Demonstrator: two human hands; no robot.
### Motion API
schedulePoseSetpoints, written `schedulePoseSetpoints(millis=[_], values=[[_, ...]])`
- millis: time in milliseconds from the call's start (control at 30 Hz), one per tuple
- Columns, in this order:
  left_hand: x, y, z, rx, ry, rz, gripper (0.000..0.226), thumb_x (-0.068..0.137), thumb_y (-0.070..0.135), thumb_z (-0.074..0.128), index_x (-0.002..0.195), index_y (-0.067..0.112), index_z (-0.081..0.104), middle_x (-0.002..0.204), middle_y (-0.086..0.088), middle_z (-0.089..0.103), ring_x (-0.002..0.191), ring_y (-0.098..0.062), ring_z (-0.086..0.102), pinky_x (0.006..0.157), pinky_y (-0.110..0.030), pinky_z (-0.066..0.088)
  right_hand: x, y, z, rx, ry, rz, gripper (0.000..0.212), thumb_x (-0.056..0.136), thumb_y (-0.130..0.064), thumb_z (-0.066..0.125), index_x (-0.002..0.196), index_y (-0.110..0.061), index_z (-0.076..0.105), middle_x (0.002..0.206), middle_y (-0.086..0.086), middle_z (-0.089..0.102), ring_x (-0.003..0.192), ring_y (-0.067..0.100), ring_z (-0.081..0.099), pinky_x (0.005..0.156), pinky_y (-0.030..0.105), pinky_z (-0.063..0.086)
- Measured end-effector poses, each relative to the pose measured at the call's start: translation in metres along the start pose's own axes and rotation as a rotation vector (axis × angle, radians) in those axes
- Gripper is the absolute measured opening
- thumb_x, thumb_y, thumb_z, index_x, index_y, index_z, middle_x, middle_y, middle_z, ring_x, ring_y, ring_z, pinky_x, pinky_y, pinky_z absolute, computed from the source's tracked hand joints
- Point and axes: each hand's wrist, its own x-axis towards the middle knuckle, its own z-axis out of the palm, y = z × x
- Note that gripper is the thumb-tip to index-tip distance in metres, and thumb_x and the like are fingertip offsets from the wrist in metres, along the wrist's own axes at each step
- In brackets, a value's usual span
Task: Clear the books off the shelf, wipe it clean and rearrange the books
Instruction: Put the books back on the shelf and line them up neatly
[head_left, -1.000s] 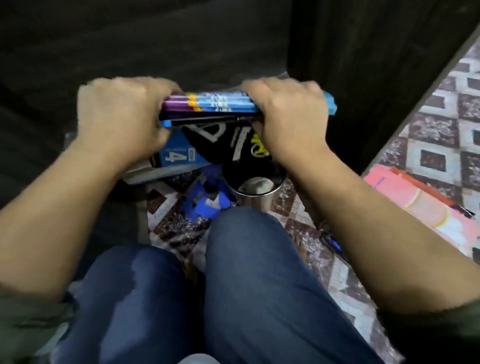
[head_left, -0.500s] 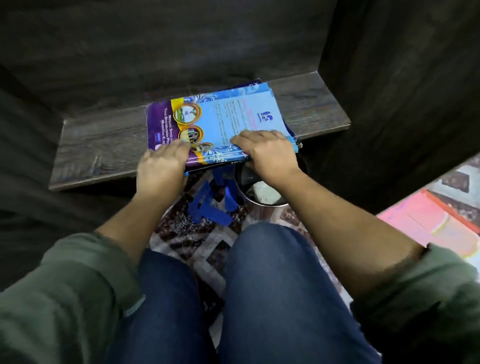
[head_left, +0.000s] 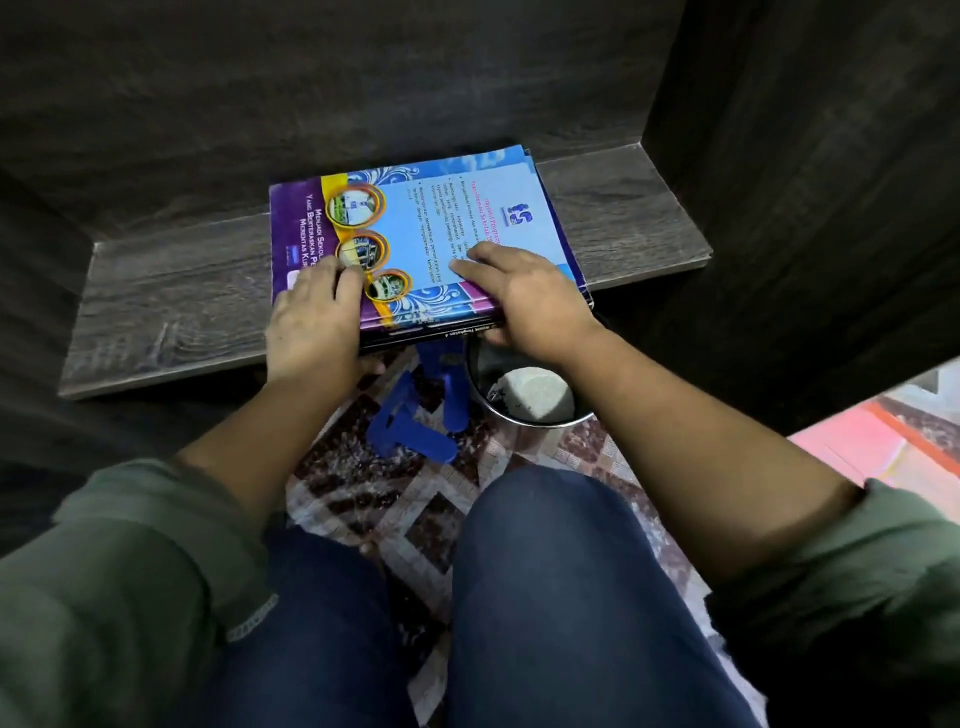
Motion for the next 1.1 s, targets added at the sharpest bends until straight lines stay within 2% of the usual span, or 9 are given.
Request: schedulePoseSetpoints(millis=[100,200,300,400,500,633,767,900,1100], values=[[-0.006,0.037,-0.019,0.092,-0.16,-0.095,0.098,0.058,0.045,0.089,0.132,0.01,0.035,0.135,-0.016,0.041,0.123,-0.036,0.042,0.095,-0.047,0.04,-0.042,0.012,0.003,-0.029,0.225,0.019,0.069,0.071,-0.022,0.076,0.136,-0.014,0.053,0.136,0.015,0.052,0.127,0.033,0.047,0.106,0.043,0.035],[-0.019,0.091,-0.034,0.117,-0.112,0.08,0.075,0.072,0.049,0.077,0.129,0.015,0.042,0.128,-0.012,0.045,0.117,-0.032,0.046,0.092,-0.043,0.039,-0.123,0.041,0.022,-0.078,0.421,0.133,0.052,0.077,-0.021,0.064,0.128,-0.011,0.06,0.127,0.014,0.058,0.117,0.033,0.053,0.098,0.042,0.04],[-0.028,0.158,-0.045,0.065,-0.164,0.444,0.058,0.081,0.051,0.066,0.126,0.02,0.046,0.122,-0.007,0.048,0.115,-0.028,0.049,0.092,-0.041,0.04,-0.218,0.07,0.041,-0.05,0.305,0.318,0.035,0.078,-0.021,0.056,0.108,-0.008,0.068,0.108,0.013,0.065,0.094,0.036,0.061,0.079,0.042,0.051],[-0.038,0.228,-0.044,0.067,-0.262,0.827,0.046,0.085,0.049,0.061,0.12,0.021,0.047,0.118,-0.004,0.053,0.113,-0.026,0.053,0.087,-0.039,0.043,-0.302,0.098,0.055,0.009,0.028,0.562,0.028,0.076,-0.025,0.045,0.082,-0.007,0.065,0.079,0.015,0.062,0.069,0.038,0.06,0.059,0.044,0.052],[-0.053,0.293,-0.026,0.121,-0.336,1.08,0.039,0.087,0.041,0.061,0.117,0.019,0.049,0.118,-0.005,0.054,0.112,-0.027,0.055,0.087,-0.039,0.045,-0.361,0.118,0.06,0.026,-0.22,0.809,0.023,0.075,-0.022,0.062,0.093,-0.01,0.07,0.091,0.015,0.065,0.082,0.039,0.062,0.069,0.045,0.053],[-0.064,0.374,0.015,0.188,-0.411,1.247,0.039,0.089,0.033,0.06,0.123,0.017,0.05,0.126,-0.005,0.054,0.117,-0.026,0.053,0.092,-0.038,0.044,-0.409,0.142,0.07,0.026,-0.212,0.989,0.029,0.07,-0.019,0.079,0.098,-0.013,0.072,0.108,0.017,0.063,0.088,0.041,0.059,0.07,0.044,0.052],[-0.053,0.428,0.057,0.258,-0.468,1.269,0.04,0.091,0.028,0.06,0.127,0.016,0.047,0.129,-0.007,0.049,0.121,-0.027,0.047,0.094,-0.04,0.044,-0.43,0.173,0.073,-0.06,-0.131,1.009,0.059,0.058,-0.033,0.085,0.108,-0.016,0.06,0.119,0.016,0.055,0.102,0.04,0.055,0.084,0.048,0.045],[-0.034,0.459,0.088,0.328,-0.449,1.215,0.043,0.09,0.014,0.059,0.129,0.014,0.041,0.128,-0.008,0.042,0.121,-0.027,0.043,0.096,-0.04,0.045,-0.441,0.205,0.073,-0.098,-0.281,1.049,0.098,0.06,-0.063,0.075,0.138,-0.024,0.03,0.151,0.012,0.02,0.141,0.036,0.018,0.113,0.055,0.016],[-0.029,0.477,0.116,0.338,-0.479,1.168,0.057,0.086,0.02,0.066,0.133,0.015,0.036,0.13,-0.009,0.04,0.121,-0.027,0.043,0.094,-0.039,0.044,-0.436,0.209,0.073,-0.122,-0.29,0.955,0.104,0.065,-0.064,0.074,0.143,-0.019,0.024,0.154,0.017,0.016,0.143,0.039,0.013,0.115,0.051,0.018]])
